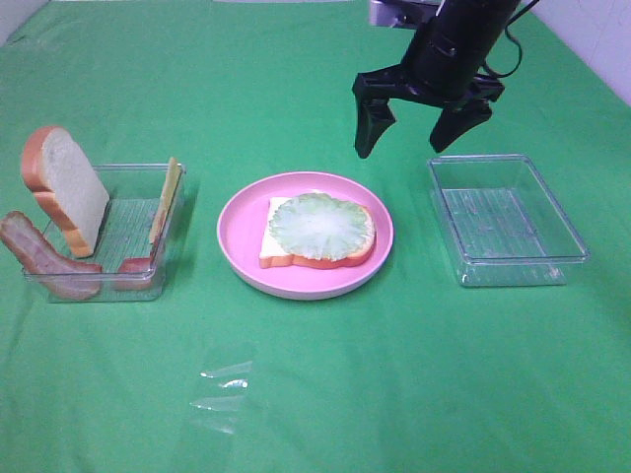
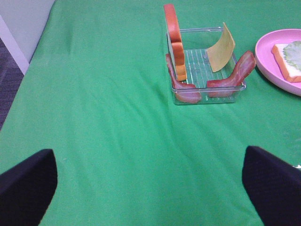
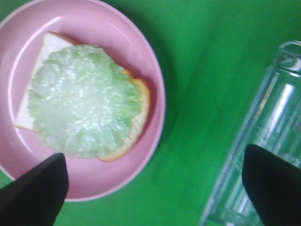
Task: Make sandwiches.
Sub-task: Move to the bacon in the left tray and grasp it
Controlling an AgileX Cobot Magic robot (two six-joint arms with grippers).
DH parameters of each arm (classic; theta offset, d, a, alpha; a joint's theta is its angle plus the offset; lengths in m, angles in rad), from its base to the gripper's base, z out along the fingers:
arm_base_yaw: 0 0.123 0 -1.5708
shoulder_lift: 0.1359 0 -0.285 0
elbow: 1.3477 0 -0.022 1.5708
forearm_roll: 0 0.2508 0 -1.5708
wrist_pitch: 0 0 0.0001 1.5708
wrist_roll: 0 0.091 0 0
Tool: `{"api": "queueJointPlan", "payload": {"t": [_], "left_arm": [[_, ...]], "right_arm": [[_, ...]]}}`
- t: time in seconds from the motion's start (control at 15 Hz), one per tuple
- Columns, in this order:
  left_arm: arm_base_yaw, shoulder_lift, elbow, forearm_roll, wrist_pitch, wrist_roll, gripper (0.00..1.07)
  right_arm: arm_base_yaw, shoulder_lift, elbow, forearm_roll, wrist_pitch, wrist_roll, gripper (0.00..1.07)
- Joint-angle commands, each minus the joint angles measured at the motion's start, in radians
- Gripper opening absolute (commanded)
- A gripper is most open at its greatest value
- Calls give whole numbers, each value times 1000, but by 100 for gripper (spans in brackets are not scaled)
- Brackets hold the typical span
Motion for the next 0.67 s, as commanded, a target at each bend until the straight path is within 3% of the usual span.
{"api": "queueJointPlan", "payload": {"t": [0.07,0.33,0.53,0.67], "left_arm": [[0,-14,-1,2,-13,3,102],[0,-14,-1,2,-13,3,102],[0,-14,-1,2,-13,3,102],[0,-14,-1,2,-13,3,102]], "right_arm": [[-83,-11,-3,-73,84,44,96],[-280,-11,-2,-61,183,47,96],[-287,-19,1,-94,263,18,96],[-286,-93,73,-99,252,20,96]]}}
